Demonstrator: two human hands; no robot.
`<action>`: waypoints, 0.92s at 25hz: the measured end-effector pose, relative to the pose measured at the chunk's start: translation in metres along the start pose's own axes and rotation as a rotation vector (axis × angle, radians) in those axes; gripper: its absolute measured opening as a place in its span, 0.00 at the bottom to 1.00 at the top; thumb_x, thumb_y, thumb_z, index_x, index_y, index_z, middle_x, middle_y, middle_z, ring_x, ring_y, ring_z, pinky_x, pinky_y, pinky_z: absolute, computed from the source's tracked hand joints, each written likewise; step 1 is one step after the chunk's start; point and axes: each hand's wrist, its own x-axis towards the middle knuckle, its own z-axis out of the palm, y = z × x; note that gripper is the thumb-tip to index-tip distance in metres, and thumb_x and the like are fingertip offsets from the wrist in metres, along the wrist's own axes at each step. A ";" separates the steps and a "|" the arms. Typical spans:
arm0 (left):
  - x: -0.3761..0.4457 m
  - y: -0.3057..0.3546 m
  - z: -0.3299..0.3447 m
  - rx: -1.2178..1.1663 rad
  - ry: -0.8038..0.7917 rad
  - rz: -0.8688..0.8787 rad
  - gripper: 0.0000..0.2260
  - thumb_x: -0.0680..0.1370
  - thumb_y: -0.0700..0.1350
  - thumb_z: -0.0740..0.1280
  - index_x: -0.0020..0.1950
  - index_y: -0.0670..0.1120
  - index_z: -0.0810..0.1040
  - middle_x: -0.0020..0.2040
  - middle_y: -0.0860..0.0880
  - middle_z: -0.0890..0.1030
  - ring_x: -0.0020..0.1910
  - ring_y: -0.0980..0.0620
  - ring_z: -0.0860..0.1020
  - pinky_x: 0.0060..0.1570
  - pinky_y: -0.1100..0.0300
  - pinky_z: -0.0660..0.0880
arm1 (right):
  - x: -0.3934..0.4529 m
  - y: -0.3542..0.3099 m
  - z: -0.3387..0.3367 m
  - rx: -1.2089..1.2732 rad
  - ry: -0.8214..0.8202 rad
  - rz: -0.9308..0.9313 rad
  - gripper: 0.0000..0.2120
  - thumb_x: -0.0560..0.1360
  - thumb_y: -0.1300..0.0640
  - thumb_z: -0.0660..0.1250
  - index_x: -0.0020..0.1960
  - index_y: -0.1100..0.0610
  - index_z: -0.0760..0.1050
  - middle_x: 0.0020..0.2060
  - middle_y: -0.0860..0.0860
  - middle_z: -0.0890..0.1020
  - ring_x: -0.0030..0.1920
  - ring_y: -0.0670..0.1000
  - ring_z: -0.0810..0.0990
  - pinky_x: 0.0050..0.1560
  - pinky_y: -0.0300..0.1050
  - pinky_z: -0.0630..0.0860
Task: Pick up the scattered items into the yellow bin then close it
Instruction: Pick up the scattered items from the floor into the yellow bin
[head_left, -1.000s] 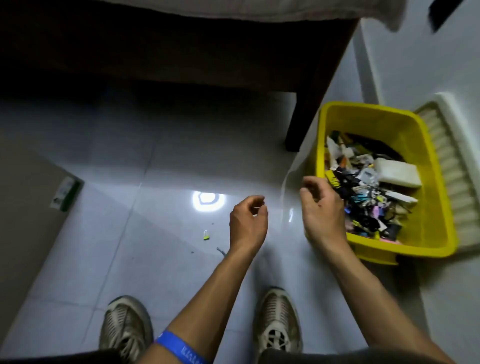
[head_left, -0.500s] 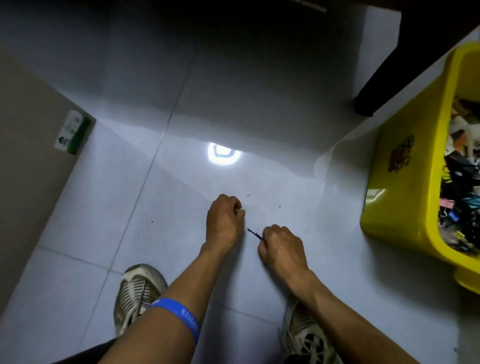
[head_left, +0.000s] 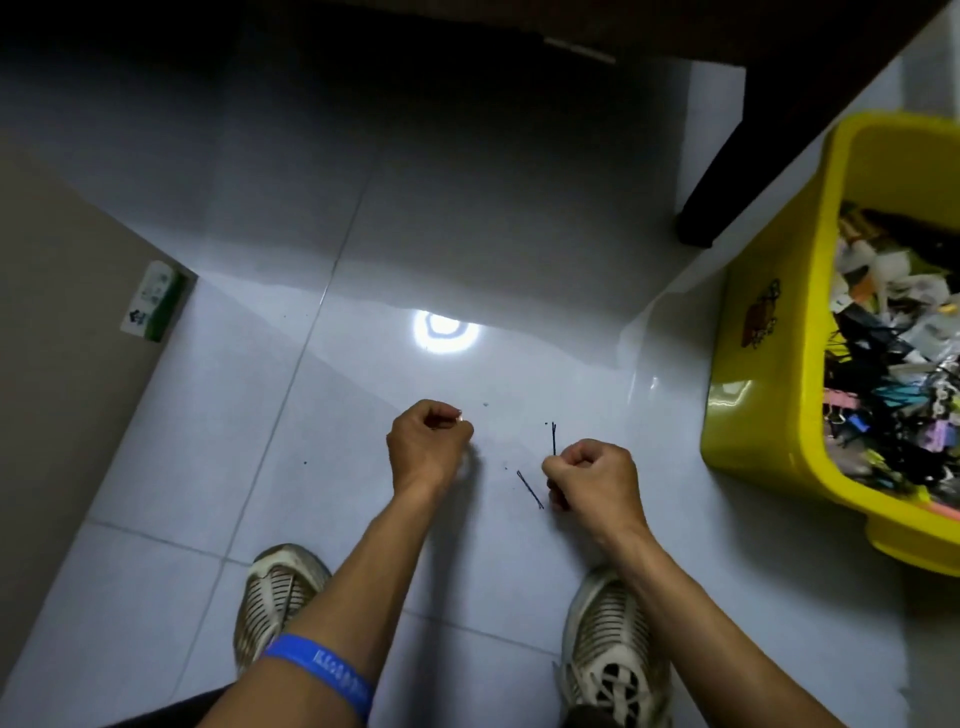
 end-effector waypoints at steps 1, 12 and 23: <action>-0.011 0.013 -0.001 -0.029 -0.001 0.015 0.07 0.68 0.38 0.72 0.40 0.50 0.82 0.38 0.54 0.83 0.42 0.53 0.82 0.44 0.59 0.80 | -0.010 -0.013 -0.014 0.136 -0.007 0.001 0.07 0.63 0.60 0.68 0.27 0.57 0.74 0.23 0.53 0.79 0.25 0.52 0.76 0.27 0.43 0.74; -0.126 0.145 0.097 -0.027 -0.440 0.591 0.06 0.75 0.45 0.72 0.52 0.52 0.82 0.44 0.57 0.83 0.43 0.63 0.80 0.46 0.68 0.78 | -0.055 -0.084 -0.183 -0.116 0.678 -0.455 0.10 0.74 0.53 0.71 0.54 0.56 0.81 0.37 0.48 0.83 0.37 0.47 0.82 0.42 0.42 0.80; -0.029 -0.063 0.050 0.938 -0.350 0.732 0.05 0.80 0.45 0.64 0.52 0.49 0.79 0.50 0.49 0.78 0.46 0.52 0.75 0.49 0.60 0.78 | -0.030 -0.005 -0.064 -0.271 0.133 -0.330 0.08 0.75 0.53 0.68 0.53 0.52 0.80 0.39 0.45 0.83 0.38 0.48 0.80 0.44 0.43 0.78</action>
